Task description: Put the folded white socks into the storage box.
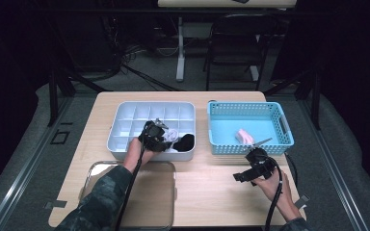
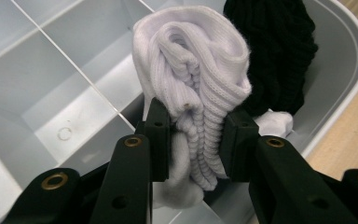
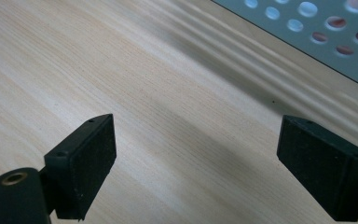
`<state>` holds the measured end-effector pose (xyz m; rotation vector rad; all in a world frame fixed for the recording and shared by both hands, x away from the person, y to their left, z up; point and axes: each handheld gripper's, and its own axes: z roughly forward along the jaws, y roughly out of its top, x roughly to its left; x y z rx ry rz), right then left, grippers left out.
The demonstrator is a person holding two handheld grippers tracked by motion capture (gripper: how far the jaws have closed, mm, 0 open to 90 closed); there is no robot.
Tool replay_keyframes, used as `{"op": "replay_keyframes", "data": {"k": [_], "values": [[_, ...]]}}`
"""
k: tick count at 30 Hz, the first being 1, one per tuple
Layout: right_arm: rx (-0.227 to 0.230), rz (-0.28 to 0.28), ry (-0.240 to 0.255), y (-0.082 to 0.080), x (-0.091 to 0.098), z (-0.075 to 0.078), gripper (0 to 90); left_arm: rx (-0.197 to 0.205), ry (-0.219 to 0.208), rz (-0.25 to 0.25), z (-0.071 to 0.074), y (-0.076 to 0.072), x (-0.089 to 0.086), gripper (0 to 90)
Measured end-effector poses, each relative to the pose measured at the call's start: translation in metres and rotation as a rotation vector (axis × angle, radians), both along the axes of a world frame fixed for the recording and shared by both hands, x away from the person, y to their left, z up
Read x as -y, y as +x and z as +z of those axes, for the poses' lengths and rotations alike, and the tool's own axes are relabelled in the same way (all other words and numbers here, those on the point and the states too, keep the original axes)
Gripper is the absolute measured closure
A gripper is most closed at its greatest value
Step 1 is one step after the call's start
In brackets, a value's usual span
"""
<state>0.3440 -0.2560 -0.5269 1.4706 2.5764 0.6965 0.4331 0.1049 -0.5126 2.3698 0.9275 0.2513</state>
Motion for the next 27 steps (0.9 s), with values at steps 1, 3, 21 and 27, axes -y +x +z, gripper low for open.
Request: {"op": "replay_keyframes", "data": {"k": [1, 3, 21, 27], "values": [[-0.001, 0.000, 0.000, 0.000, 0.000, 0.000, 11.0, -0.011, 0.003, -0.006, 0.001, 0.001, 0.000, 68.3], [-0.005, 0.010, -0.019, 0.000, 0.000, 0.000, 11.1, -0.013, 0.015, -0.010, 0.000, 0.002, 0.002, 68.4], [0.007, 0.002, -0.011, -0.001, 0.002, 0.003, 11.3, 0.023, -0.004, 0.005, 0.036, 0.003, 0.003, 31.5], [-0.002, 0.010, -0.017, 0.000, 0.002, 0.002, 11.3, -0.030, 0.040, 0.001, 0.037, 0.020, 0.017, 31.6]]}}
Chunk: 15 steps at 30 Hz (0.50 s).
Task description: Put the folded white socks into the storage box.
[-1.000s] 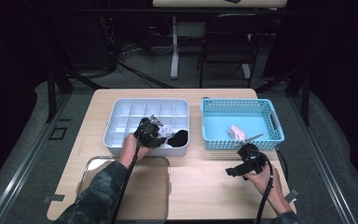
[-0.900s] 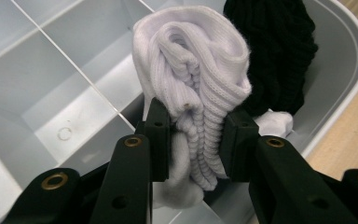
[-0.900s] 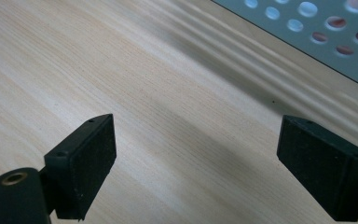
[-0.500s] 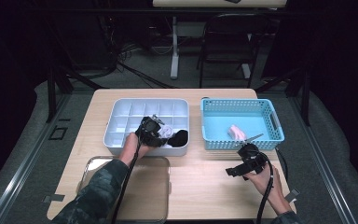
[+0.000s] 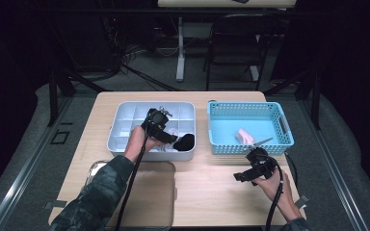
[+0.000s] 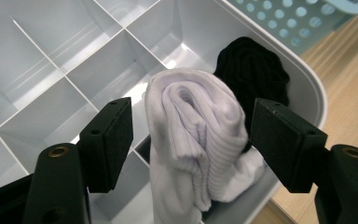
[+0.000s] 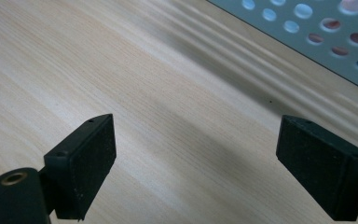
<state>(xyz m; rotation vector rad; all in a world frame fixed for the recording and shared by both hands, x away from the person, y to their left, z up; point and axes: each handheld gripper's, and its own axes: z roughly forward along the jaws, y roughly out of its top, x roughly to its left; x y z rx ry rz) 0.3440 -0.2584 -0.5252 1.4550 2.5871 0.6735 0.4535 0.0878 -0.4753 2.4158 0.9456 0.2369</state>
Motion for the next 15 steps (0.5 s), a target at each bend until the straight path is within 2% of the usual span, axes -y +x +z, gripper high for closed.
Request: {"op": "replay_keyframes", "data": {"k": [3, 7, 9, 13, 15], "values": [[-0.009, -0.001, -0.004, 0.000, 0.000, -0.001, 11.3, -0.029, 0.032, -0.013, -0.006, 0.003, 0.002, 37.0], [-0.011, 0.003, -0.005, 0.000, 0.000, -0.001, 11.5, -0.050, 0.011, -0.022, -0.010, 0.004, 0.000, 52.3], [-0.006, 0.001, 0.007, 0.000, -0.001, -0.002, 11.7, -0.055, 0.014, -0.025, -0.013, 0.005, -0.001, 59.0], [-0.006, 0.002, 0.002, 0.000, -0.001, -0.002, 12.3, -0.085, 0.008, -0.034, -0.018, 0.007, -0.005, 65.3], [-0.006, -0.001, 0.008, 0.000, -0.001, -0.003, 12.3, -0.095, 0.022, -0.038, -0.020, 0.006, -0.003, 66.6]]}}
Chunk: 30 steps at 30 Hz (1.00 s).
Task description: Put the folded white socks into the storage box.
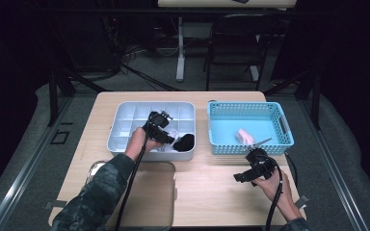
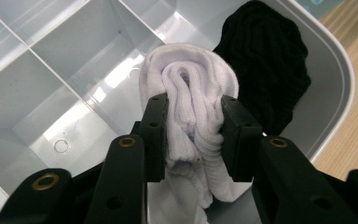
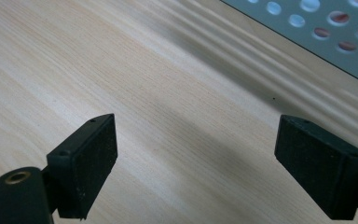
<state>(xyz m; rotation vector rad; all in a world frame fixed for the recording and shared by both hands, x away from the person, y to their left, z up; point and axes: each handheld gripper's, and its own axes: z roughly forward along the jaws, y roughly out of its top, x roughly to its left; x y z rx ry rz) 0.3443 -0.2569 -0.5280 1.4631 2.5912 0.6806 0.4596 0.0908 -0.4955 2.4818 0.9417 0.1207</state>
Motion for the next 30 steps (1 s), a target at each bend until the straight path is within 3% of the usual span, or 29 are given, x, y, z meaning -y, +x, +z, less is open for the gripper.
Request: {"op": "replay_keyframes", "data": {"k": [3, 7, 11, 16, 21, 24, 30], "values": [[-0.005, 0.001, -0.009, 0.000, 0.000, 0.000, 12.4, -0.016, 0.030, -0.015, -0.008, -0.001, 0.004, 67.8], [-0.005, 0.000, -0.009, 0.000, -0.001, 0.000, 12.5, -0.026, 0.029, -0.013, -0.012, -0.002, 0.003, 68.3], [-0.006, 0.000, -0.009, 0.000, -0.001, 0.000, 12.5, -0.039, 0.068, -0.020, -0.020, -0.001, 0.007, 68.8], [-0.004, 0.001, -0.009, -0.001, -0.001, 0.000, 12.6, -0.050, 0.073, -0.017, -0.022, 0.001, 0.008, 68.9], [0.000, 0.002, -0.002, 0.000, -0.001, 0.000, 12.6, -0.043, 0.121, -0.027, -0.024, 0.001, 0.014, 69.1], [0.002, 0.006, -0.022, 0.000, 0.000, 0.001, 12.5, -0.058, 0.097, -0.019, -0.024, 0.002, 0.011, 69.0], [-0.003, 0.002, -0.005, -0.001, 0.001, 0.002, 12.6, -0.061, 0.046, -0.015, -0.020, 0.001, 0.005, 63.9]]}}
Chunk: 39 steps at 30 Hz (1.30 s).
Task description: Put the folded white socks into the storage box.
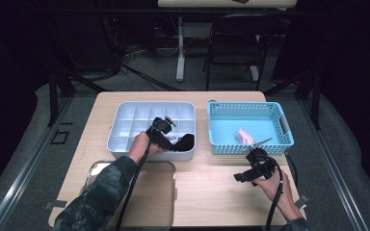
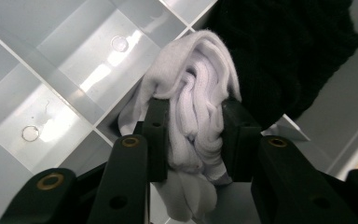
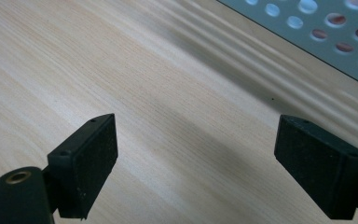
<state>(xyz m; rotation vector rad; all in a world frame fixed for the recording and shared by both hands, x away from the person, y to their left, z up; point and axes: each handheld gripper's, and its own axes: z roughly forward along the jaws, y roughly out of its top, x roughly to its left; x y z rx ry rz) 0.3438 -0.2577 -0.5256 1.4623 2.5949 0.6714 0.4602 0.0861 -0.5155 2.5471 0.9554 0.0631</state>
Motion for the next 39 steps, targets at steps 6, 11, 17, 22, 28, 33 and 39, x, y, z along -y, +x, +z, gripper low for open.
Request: {"op": "replay_keyframes", "data": {"k": [6, 11, 17, 22, 28, 33, 39], "values": [[0.004, -0.006, 0.007, 0.000, 0.001, -0.001, 12.7, 0.057, -0.030, 0.032, 0.012, -0.005, -0.006, 46.0], [0.002, -0.006, 0.010, 0.001, 0.002, 0.001, 12.6, 0.120, -0.080, 0.052, 0.026, -0.012, -0.014, 33.5], [0.006, -0.015, 0.011, 0.001, 0.004, 0.002, 12.5, 0.157, -0.121, 0.049, 0.039, -0.023, -0.018, 23.1], [0.004, -0.021, 0.033, 0.001, 0.005, 0.002, 12.2, 0.193, -0.147, 0.038, 0.046, -0.037, -0.018, 16.4], [0.009, -0.025, 0.041, 0.001, 0.006, 0.002, 11.4, 0.231, -0.160, 0.022, 0.050, -0.055, -0.014, 12.3], [0.012, -0.037, 0.048, 0.001, 0.007, 0.002, 10.1, 0.245, -0.169, 0.005, 0.050, -0.068, -0.011, 6.6], [0.003, -0.029, 0.041, 0.002, 0.008, 0.002, 9.9, 0.247, -0.184, -0.015, 0.046, -0.081, -0.005, 0.4]]}}
